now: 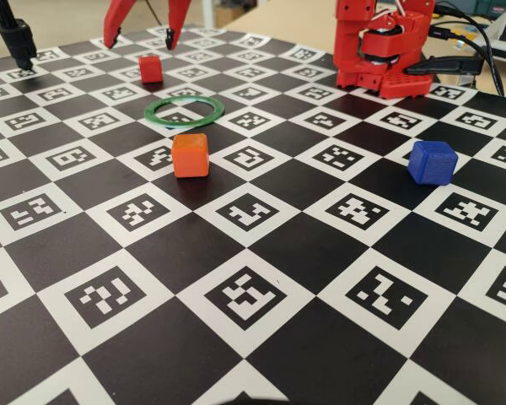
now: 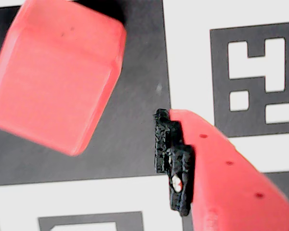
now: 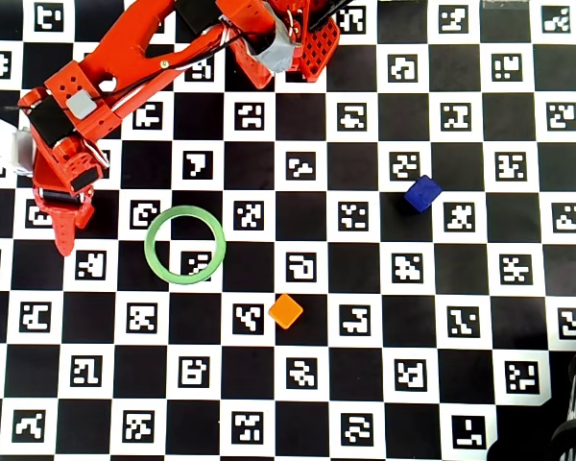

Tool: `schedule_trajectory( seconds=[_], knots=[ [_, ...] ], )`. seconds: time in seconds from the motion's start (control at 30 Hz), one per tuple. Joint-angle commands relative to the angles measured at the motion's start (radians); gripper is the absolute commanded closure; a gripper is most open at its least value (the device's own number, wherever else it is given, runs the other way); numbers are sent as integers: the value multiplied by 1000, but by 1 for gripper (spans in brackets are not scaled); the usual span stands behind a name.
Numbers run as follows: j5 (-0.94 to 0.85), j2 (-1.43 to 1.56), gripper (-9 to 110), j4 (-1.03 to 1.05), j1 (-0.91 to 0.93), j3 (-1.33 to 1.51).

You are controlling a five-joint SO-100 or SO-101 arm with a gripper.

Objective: Grab the red cube then put it in the green circle then put the blue cube on top and finally the orange cube on top

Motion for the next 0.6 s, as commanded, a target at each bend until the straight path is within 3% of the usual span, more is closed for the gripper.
schedule_trajectory(
  seconds=[0.0, 0.57],
  knots=[
    [-6, 25, 50, -31, 11, -5],
    [9, -29, 51, -98, 12, 6]
  ],
)
